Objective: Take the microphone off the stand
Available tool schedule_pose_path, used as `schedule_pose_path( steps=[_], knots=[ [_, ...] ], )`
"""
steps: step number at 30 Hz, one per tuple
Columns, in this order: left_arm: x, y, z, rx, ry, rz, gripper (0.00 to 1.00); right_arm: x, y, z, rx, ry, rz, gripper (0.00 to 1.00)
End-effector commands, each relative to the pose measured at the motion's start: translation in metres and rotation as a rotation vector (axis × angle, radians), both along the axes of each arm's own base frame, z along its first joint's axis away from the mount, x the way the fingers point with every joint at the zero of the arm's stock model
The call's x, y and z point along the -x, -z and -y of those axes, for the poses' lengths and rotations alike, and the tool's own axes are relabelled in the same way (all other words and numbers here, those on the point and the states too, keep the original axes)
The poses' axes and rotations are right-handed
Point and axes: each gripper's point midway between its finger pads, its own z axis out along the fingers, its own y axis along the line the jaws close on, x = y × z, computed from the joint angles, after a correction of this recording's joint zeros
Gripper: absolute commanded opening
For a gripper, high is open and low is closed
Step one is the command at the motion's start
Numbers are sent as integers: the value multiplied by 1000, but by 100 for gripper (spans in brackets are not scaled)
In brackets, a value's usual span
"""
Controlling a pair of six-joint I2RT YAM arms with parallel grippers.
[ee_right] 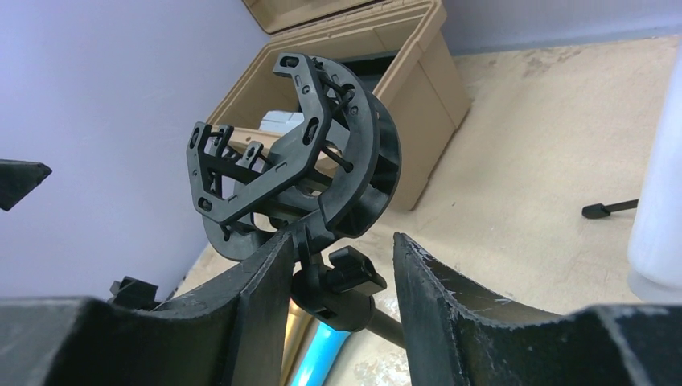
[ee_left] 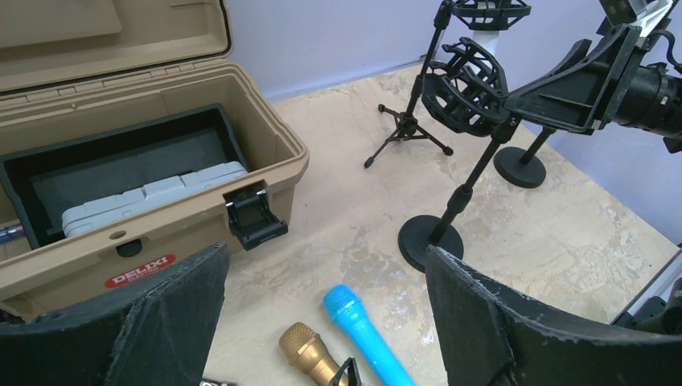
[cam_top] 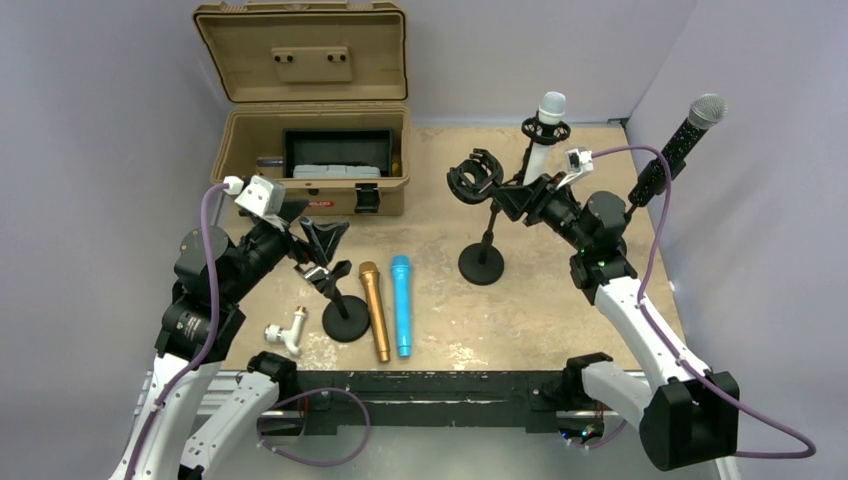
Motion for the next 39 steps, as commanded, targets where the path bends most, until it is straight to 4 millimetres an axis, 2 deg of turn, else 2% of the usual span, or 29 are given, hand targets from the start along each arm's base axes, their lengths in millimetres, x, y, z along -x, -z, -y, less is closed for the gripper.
schedule_pose_path(
  steps=[1,9,28,34,39],
  knots=[
    [0,-13,0,21,2,31,89,2,62,11,81,52,-144,45],
    [-1,-12,1,20,2,29,89,4,100,15,110,66,-206,44],
    [-2,-11,2,21,6,23,89,9,152,23,156,100,-285,43],
    [-1,-11,2,22,10,23,89,4,142,22,156,95,-263,47],
    [-1,-12,2,23,10,25,89,3,111,27,155,133,-186,64]
  ],
)
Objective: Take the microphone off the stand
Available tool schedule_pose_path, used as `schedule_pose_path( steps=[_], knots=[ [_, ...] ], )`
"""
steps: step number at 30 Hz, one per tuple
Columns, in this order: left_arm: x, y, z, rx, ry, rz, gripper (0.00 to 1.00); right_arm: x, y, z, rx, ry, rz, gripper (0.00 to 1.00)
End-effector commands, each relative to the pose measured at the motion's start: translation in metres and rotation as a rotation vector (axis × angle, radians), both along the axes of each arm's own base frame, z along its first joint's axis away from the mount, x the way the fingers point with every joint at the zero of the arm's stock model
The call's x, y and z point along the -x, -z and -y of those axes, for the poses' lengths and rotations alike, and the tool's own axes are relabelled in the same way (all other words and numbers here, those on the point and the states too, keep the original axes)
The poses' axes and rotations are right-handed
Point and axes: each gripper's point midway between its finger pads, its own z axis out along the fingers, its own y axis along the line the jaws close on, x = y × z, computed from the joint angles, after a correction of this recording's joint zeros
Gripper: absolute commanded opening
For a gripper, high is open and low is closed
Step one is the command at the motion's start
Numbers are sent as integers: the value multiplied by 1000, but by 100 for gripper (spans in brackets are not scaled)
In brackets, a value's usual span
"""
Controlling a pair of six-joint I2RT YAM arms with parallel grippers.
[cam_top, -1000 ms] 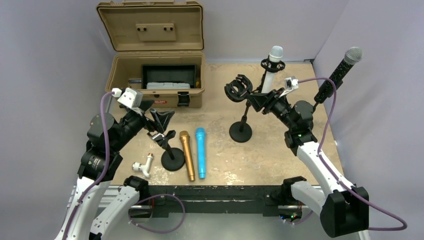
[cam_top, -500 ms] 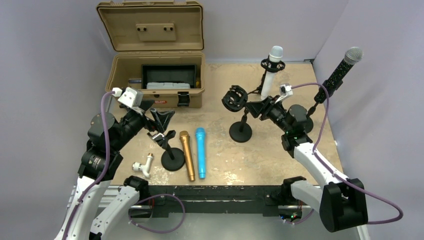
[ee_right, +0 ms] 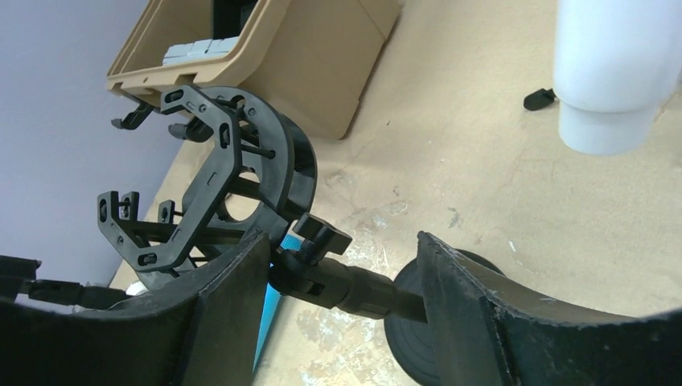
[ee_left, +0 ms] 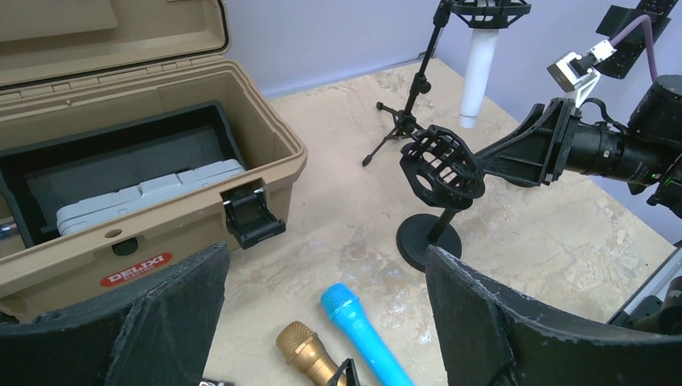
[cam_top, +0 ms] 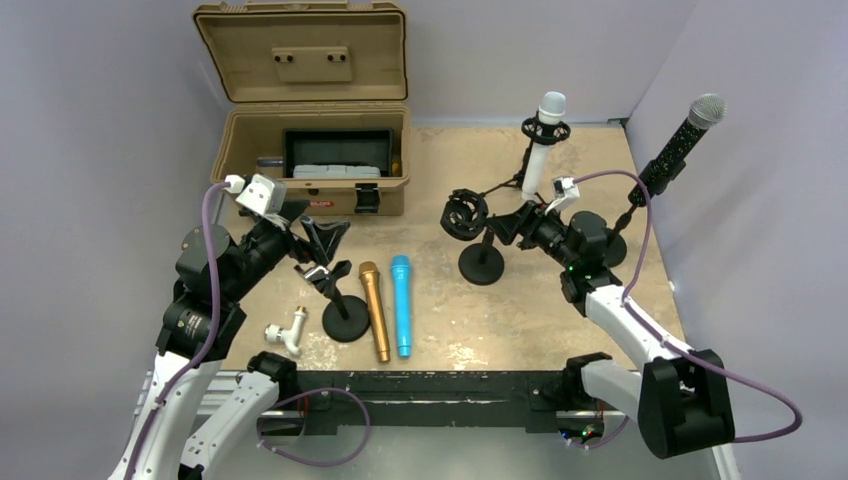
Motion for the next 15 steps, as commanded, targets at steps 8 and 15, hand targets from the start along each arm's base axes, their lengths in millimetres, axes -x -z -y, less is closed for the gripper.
schedule_pose_path(
  steps=[8,15],
  knots=[
    [2,-14,1,22,11,37,89,6,-25,46,166,210,87,70],
    [2,-14,1,23,13,39,89,11,-19,41,158,177,53,63]
  ],
)
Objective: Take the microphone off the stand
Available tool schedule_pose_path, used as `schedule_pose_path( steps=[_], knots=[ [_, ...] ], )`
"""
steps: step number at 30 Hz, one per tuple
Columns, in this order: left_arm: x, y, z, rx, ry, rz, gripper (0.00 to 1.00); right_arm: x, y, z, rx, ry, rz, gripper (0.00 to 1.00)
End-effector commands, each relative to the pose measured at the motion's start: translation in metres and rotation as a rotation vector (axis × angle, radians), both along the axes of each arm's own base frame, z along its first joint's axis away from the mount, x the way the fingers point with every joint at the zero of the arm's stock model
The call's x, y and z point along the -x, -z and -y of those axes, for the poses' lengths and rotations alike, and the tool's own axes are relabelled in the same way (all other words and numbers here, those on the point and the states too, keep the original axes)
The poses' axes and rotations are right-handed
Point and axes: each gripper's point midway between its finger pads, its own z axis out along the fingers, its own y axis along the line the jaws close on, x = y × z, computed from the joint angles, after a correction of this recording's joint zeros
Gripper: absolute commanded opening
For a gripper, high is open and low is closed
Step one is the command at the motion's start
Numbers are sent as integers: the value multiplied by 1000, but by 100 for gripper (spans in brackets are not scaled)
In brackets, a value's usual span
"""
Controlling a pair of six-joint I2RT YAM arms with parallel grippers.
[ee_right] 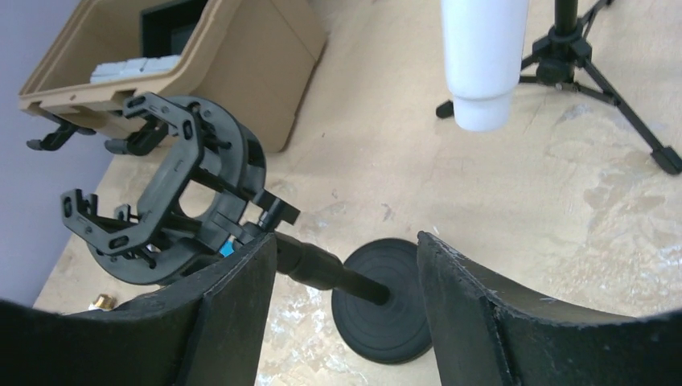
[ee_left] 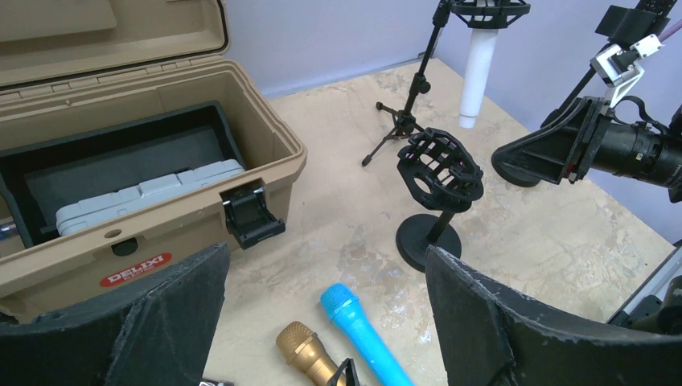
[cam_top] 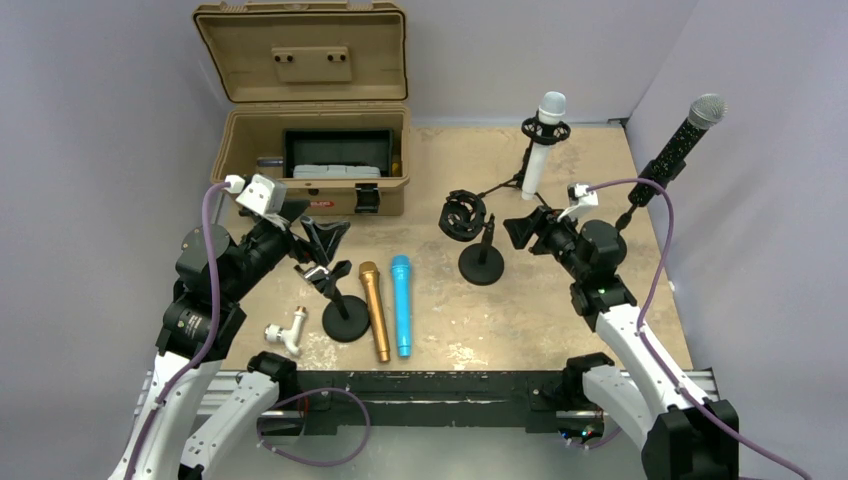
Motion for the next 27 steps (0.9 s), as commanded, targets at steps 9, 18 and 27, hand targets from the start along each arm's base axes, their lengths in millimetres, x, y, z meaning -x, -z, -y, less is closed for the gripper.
schedule_pose_path(
  steps=[9,18,27],
  knots=[
    [2,-15,2,25,13,40,89,15,8,-17,-26,-33,-62,60],
    [1,-14,1,23,8,37,89,28,34,-51,-30,-31,-154,62],
    [2,-14,1,24,7,40,89,2,45,-46,31,35,-69,61]
  ],
)
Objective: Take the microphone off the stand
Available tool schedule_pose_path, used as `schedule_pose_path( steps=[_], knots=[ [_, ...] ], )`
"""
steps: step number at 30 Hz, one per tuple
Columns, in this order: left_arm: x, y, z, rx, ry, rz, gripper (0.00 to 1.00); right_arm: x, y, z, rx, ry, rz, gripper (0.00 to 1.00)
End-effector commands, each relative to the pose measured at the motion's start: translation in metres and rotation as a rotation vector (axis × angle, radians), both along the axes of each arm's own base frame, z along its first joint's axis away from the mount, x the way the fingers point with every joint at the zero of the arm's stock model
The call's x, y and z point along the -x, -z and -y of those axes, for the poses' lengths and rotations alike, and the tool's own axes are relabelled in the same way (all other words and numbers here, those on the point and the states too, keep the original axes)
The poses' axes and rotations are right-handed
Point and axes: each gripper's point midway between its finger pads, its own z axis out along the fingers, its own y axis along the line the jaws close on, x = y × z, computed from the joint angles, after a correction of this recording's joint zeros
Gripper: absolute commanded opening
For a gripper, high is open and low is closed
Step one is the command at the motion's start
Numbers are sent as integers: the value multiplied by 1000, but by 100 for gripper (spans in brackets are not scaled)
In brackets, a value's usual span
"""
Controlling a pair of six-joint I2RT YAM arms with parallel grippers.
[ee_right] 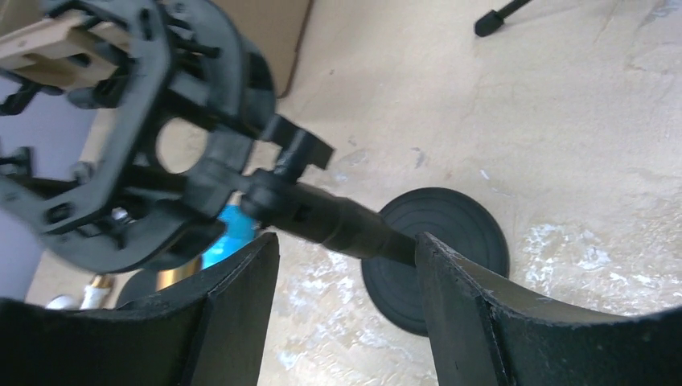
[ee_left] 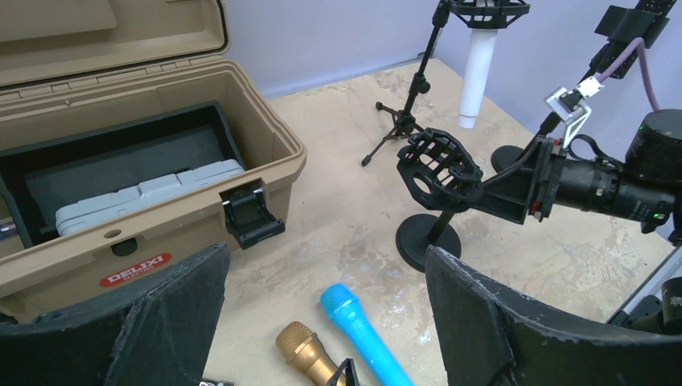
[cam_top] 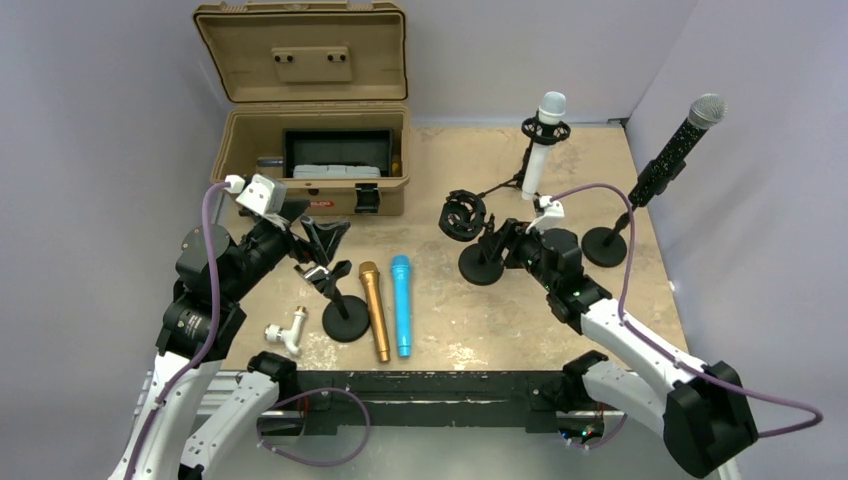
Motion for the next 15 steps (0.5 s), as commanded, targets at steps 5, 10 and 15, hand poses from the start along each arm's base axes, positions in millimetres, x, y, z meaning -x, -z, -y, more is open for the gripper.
schedule_pose_path(
  steps=[5,10,15],
  knots=[
    [1,-14,1,24,10,40,89,-27,-24,-6,19,32,194,61],
    [1,-14,1,23,6,39,89,-33,-28,-16,3,1,225,61],
    [3,-15,1,25,11,45,89,-33,-32,-26,-9,-34,261,59]
  ],
)
